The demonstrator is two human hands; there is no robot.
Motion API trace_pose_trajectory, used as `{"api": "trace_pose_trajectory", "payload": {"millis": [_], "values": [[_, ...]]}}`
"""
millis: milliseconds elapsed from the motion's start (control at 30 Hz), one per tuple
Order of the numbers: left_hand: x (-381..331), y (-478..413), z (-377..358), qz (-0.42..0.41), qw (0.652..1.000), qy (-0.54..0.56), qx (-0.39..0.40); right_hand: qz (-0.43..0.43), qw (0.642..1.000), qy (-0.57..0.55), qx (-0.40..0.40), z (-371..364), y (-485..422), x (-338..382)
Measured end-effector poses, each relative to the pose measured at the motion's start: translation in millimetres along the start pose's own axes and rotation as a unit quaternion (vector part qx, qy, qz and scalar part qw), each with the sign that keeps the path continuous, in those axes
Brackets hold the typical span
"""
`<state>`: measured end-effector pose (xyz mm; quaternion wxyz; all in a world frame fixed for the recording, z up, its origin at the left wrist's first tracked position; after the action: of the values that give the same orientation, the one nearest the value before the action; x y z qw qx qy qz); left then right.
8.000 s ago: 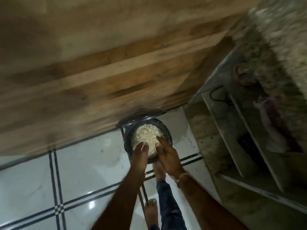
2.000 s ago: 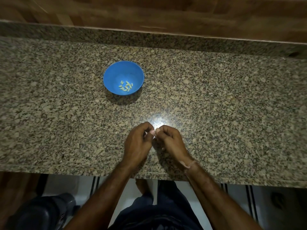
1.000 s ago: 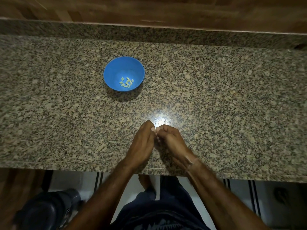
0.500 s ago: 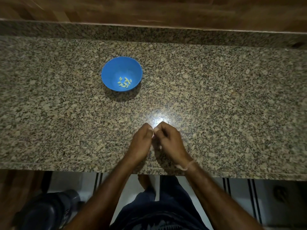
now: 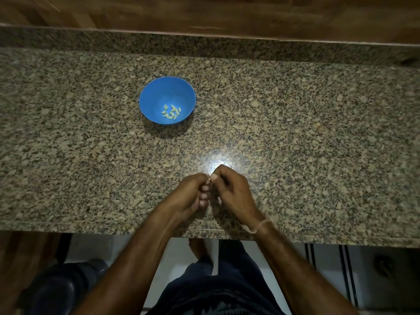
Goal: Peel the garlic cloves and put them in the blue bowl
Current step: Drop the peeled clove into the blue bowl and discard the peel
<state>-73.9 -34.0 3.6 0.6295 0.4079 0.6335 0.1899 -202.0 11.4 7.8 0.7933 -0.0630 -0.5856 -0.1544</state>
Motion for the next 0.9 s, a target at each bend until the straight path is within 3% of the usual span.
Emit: {"api": "trace_pose_trajectory", "payload": {"millis": [33, 67, 100, 167, 200, 233, 267, 300, 333, 400, 433, 467, 500, 567, 600, 633, 667, 733, 800, 867, 900], "values": [[-2.8, 1.1, 1.4, -0.043, 0.997, -0.058, -0.012, -0.011, 1.000, -0.001, 0.004, -0.6, -2.8, -1.0], [-4.9, 1.7, 3.3, -0.132, 0.979, -0.152, -0.032, -0.075, 0.996, -0.044, 0.019, -2.7, -7.3, -4.1], [-7.3, 3.3, 5.5, -0.232, 0.936, -0.257, -0.067, -0.174, 0.978, -0.112, 0.039, -5.1, -10.1, -6.8], [-9.6, 9.4, 6.7, -0.387, 0.828, -0.388, -0.117, -0.348, 0.907, -0.222, 0.087, -10.3, -6.7, -9.8], [-9.3, 9.1, 5.9, -0.406, 0.817, -0.390, -0.124, -0.366, 0.897, -0.230, 0.092, -11.0, -5.6, -9.6], [-9.0, 7.7, 4.8, -0.382, 0.845, -0.357, -0.116, -0.330, 0.917, -0.210, 0.081, -10.5, -5.0, -8.6], [-7.9, 2.8, 5.1, -0.318, 0.895, -0.293, -0.104, -0.239, 0.956, -0.158, 0.057, -8.2, -5.5, -6.8], [-6.0, -1.8, 5.5, -0.230, 0.947, -0.208, -0.082, -0.121, 0.989, -0.078, 0.029, -5.3, -5.5, -5.0], [-2.2, -5.4, 4.5, -0.125, 0.984, -0.115, -0.057, -0.013, 1.000, -0.001, 0.007, -2.7, -3.6, -1.9], [0.8, -7.0, 2.3, 0.003, 0.999, -0.018, -0.027, 0.074, 0.995, 0.065, -0.009, -2.0, -7.0, -5.2], [-0.8, -6.4, 2.7, -0.019, 0.998, -0.044, -0.028, 0.052, 0.997, 0.051, -0.002, -2.5, -8.4, -6.7], [-3.8, -5.1, 3.5, -0.105, 0.986, -0.124, -0.043, -0.017, 1.000, 0.004, 0.017, -3.1, -10.9, -6.4], [-7.0, -2.7, 4.3, -0.221, 0.943, -0.237, -0.073, -0.124, 0.988, -0.080, 0.038, -4.1, -13.9, -10.2], [-9.2, 4.5, 3.5, -0.398, 0.826, -0.381, -0.121, -0.333, 0.910, -0.231, 0.091, -11.0, -13.0, -15.2], [-7.4, 3.0, 3.6, -0.427, 0.802, -0.396, -0.131, -0.389, 0.876, -0.266, 0.102, -13.0, -11.2, -13.6], [-4.6, -0.2, 4.8, -0.416, 0.817, -0.378, -0.131, -0.412, 0.861, -0.282, 0.101, -14.3, -9.8, -13.0], [-2.1, -4.3, 5.7, -0.356, 0.869, -0.324, -0.115, -0.395, 0.871, -0.275, 0.097, -14.3, -8.8, -11.8], [2.4, -13.4, 4.8, -0.160, 0.978, -0.124, -0.049, -0.237, 0.953, -0.179, 0.060, -9.1, -8.6, -8.5], [3.9, -13.5, -0.5, 0.013, 0.999, 0.035, -0.008, -0.044, 0.997, -0.056, 0.021, -2.5, -5.4, -0.7], [1.3, -10.4, 0.1, 0.067, 0.994, 0.083, 0.009, 0.012, 0.999, -0.024, 0.017, -1.1, -9.4, -1.2], [0.0, -8.1, 2.1, 0.044, 0.998, 0.044, 0.004, 0.003, 1.000, -0.019, 0.020, -1.3, -10.2, -3.0]]}}
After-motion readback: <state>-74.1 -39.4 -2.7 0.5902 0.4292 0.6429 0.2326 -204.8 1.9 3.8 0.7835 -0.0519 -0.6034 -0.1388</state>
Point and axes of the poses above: each hand's wrist, its own y-axis away from the middle knuckle, its own z-axis out of the back of the hand, x = y × z, the point moved 4 cm from there along -y, towards the middle knuckle, and after that the axes turned 8 degrees about -x, right-handed, at the moved point
